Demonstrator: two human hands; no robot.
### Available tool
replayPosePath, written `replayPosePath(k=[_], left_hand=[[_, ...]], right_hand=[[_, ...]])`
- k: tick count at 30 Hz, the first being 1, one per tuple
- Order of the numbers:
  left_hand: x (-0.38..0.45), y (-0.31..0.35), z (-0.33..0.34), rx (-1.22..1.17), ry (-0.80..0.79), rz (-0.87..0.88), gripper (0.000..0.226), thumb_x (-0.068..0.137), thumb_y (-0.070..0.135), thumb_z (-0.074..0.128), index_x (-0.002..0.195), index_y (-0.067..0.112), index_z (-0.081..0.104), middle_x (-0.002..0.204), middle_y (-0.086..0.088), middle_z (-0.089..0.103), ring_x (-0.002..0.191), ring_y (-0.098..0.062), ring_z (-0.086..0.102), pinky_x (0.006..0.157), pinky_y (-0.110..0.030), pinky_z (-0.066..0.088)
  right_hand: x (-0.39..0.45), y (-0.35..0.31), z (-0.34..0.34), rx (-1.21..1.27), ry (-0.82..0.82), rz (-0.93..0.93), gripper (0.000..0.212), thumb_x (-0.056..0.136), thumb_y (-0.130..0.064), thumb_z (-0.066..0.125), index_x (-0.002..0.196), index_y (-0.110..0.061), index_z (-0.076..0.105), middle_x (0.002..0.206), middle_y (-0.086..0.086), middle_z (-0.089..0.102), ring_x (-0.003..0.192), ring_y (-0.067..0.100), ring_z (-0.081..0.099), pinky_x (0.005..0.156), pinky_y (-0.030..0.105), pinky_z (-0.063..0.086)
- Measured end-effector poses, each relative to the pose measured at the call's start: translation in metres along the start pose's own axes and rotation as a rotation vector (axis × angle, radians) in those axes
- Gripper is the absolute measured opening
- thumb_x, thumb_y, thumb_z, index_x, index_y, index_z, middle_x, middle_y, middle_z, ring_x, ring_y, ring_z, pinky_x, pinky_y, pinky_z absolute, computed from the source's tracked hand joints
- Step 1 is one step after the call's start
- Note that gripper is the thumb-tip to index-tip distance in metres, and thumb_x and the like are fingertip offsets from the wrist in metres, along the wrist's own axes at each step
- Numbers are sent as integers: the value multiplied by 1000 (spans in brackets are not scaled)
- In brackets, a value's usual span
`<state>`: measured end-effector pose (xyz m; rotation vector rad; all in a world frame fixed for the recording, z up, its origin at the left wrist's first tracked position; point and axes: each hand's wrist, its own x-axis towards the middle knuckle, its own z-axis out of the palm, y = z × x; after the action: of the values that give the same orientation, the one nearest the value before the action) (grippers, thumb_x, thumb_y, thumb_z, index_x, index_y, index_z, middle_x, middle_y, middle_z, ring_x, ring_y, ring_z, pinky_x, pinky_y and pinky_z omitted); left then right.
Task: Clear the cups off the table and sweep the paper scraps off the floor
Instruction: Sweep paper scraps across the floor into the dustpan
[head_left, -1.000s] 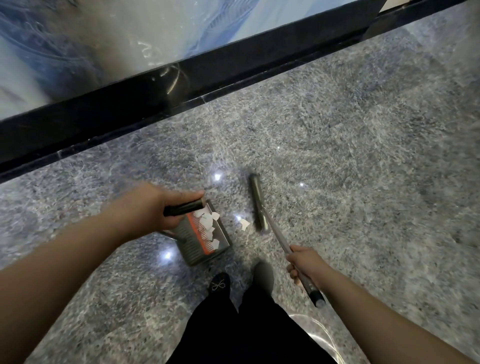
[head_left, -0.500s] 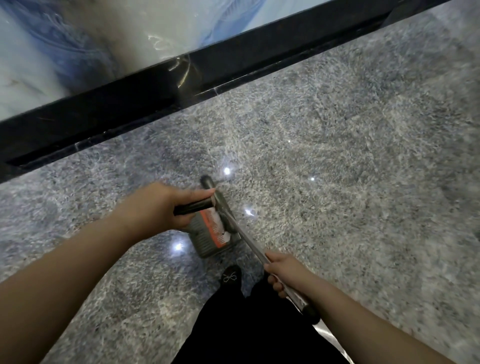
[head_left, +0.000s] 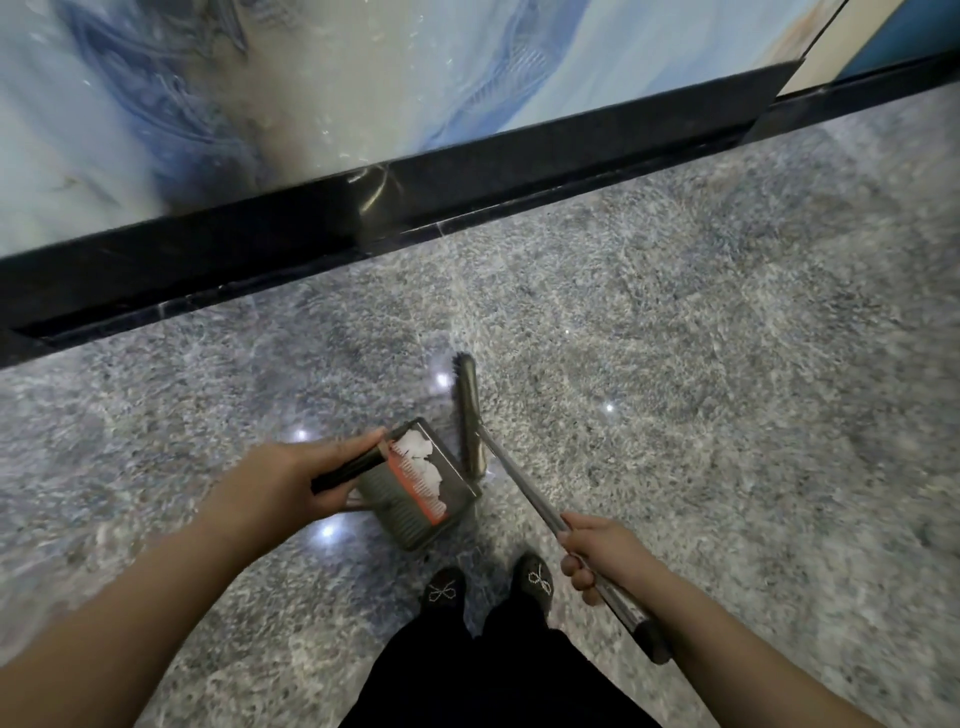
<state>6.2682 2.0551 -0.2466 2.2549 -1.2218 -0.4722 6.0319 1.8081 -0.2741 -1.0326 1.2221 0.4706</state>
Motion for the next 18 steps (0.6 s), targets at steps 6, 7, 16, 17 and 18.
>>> replayPosePath(k=[6,7,16,17,18], left_hand=[[-33,-2,-13,9,113,-267,98,72,12,82,122,75,25,70,3,69,57,-12,62,53,-29,49],[-36,-2,-15,17,119,-294,91,72,11,82,124,68,33,68,3,67,56,-11,60,52,-26,46],[-53,28,-27,-92,318,-639,64,80,18,76,132,45,50,117,10,68,89,-5,63,74,-25,51],[-55,33,-27,-106,349,-676,63,80,19,76,132,45,50,117,10,68,89,-4,63,75,-23,50],[-59,39,-27,-114,392,-721,63,80,20,76,132,45,51,116,10,69,89,-5,63,74,-23,50]], right_hand=[[4,-26,0,-74,14,-3,32,98,-2,40,130,-3,42,56,8,40,31,10,35,36,12,28],[7,-31,2,-82,9,-7,31,97,-2,40,127,-3,45,57,8,40,31,10,36,36,12,29],[23,-100,25,-355,-130,-26,34,98,-2,38,130,-9,46,52,8,39,30,11,34,36,13,26],[24,-106,28,-401,-148,-31,33,97,-1,38,127,-11,48,50,7,39,30,11,34,36,13,27],[25,-114,31,-456,-177,-42,34,96,-1,37,127,-9,48,50,7,39,30,11,34,36,12,27]])
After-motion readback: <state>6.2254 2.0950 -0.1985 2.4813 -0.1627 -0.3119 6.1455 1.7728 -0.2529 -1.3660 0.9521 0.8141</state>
